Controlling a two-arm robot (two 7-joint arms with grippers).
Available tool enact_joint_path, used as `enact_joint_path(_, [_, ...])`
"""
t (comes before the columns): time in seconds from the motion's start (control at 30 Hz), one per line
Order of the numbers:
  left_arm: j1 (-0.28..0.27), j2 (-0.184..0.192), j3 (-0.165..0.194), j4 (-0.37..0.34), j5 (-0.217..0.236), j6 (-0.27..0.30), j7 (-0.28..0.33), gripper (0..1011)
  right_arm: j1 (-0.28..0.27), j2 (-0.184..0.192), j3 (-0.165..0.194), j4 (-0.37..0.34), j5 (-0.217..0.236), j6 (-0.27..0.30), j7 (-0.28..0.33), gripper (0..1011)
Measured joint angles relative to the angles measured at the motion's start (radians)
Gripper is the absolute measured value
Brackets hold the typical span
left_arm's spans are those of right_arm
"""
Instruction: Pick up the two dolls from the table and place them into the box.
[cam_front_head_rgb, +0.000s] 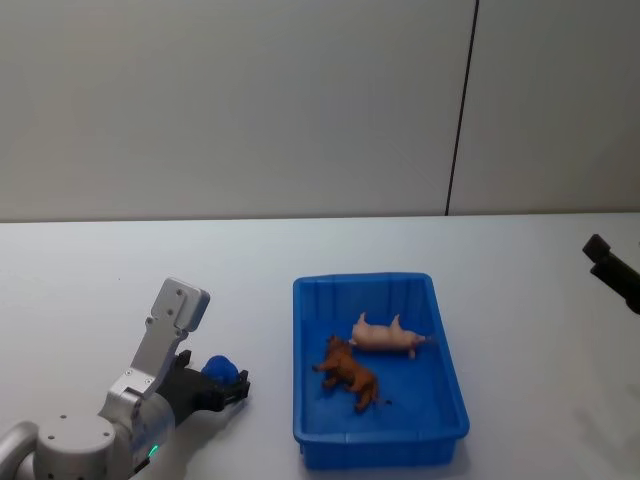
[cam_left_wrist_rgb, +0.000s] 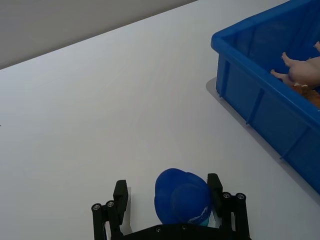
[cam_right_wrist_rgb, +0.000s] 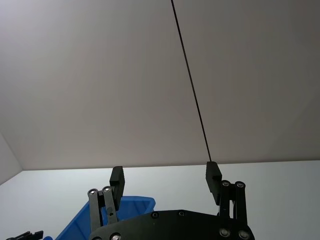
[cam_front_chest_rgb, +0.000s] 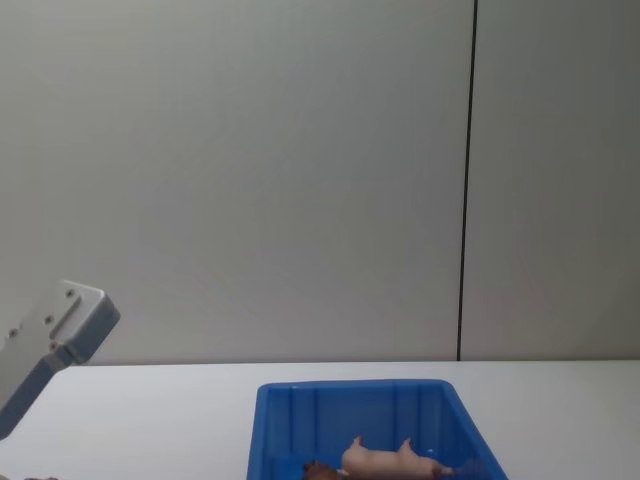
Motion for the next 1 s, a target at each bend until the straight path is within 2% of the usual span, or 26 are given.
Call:
enact_joint_path(0.23, [-0.006,-0.003,-0.001,0.009,0.004,0.002,-0.002,1004,0.0,0.0,0.0,0.0,0.0,0.0,0.0,1001])
enact_joint_path(0.7, [-0.011,-0.006,-0.003,0.018,0.009,0.005,-0.002,768,0.0,0.0,0.0,0.0,0.0,0.0,0.0,1001])
enact_joint_path(0.77, [-0.011,-0.006,-0.003,0.019,0.009,0.005,-0.002,690,0.0,0.0,0.0,0.0,0.0,0.0,0.0,1001])
enact_joint_path(1.0, [-0.012,-0.006,-0.003,0.02,0.01,0.006,-0.003,636,0.0,0.0,0.0,0.0,0.0,0.0,0.0,1001])
